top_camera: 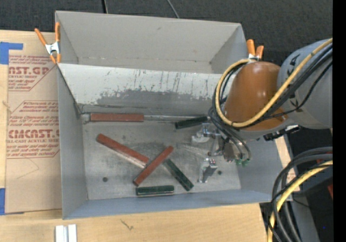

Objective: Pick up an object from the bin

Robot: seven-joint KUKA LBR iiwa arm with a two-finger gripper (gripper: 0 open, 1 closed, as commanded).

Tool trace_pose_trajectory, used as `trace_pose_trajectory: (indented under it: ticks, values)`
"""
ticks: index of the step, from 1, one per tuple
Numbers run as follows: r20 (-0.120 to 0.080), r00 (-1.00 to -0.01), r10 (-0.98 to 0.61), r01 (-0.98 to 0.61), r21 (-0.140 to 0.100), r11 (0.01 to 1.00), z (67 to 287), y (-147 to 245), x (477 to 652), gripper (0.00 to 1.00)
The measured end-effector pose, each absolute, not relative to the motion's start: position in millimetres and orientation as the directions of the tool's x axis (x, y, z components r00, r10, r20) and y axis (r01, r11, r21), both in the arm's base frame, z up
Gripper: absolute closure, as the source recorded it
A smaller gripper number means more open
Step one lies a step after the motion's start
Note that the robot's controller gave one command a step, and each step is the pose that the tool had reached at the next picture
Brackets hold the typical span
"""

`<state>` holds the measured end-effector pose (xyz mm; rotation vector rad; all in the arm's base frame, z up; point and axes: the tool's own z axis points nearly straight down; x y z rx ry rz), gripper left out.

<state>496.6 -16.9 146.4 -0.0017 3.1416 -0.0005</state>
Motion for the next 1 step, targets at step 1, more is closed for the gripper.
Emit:
trace_pose_trajectory:
  ticks: [1]
  values:
    - [0.0,-1.0,-0.001,-0.001,0.0,1.0,146.4,-16.9,496.6,0.0]
